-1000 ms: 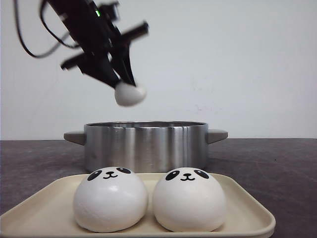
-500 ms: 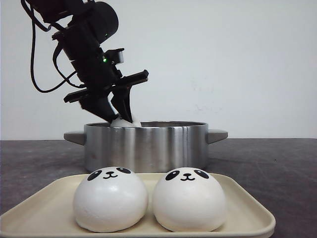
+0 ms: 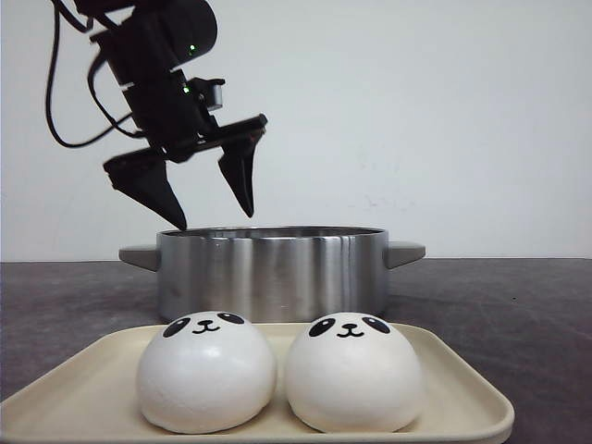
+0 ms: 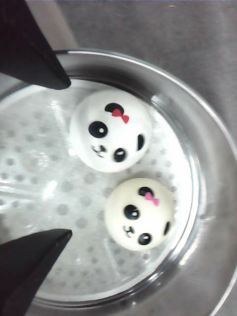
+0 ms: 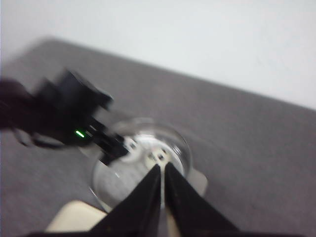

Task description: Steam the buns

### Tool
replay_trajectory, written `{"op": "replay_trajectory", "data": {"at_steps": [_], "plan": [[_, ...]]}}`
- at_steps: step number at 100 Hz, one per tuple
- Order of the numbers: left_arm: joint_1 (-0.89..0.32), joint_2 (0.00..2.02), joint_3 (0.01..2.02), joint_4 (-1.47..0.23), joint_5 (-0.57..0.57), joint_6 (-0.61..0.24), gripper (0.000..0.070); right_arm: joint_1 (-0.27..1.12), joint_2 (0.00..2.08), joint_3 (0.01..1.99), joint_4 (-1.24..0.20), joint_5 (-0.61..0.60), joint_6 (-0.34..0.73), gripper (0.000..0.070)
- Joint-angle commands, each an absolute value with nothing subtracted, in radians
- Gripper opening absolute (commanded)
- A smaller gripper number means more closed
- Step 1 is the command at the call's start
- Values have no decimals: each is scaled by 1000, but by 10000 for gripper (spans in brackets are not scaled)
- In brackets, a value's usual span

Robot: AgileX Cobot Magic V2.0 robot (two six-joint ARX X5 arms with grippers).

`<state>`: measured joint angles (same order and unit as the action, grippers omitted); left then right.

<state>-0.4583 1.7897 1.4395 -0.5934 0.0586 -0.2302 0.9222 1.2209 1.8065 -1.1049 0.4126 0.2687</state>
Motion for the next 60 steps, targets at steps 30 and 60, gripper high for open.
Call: {"op": "replay_trajectory", "data": {"at_steps": [30,60], "plan": [[-480,1431,1462,-632,59,-218,526,934,1273,1357,-960,239,454,6],[-480,1110,1462,-693,60,-195,498,962,1280,998,-762,19,675,155]]}}
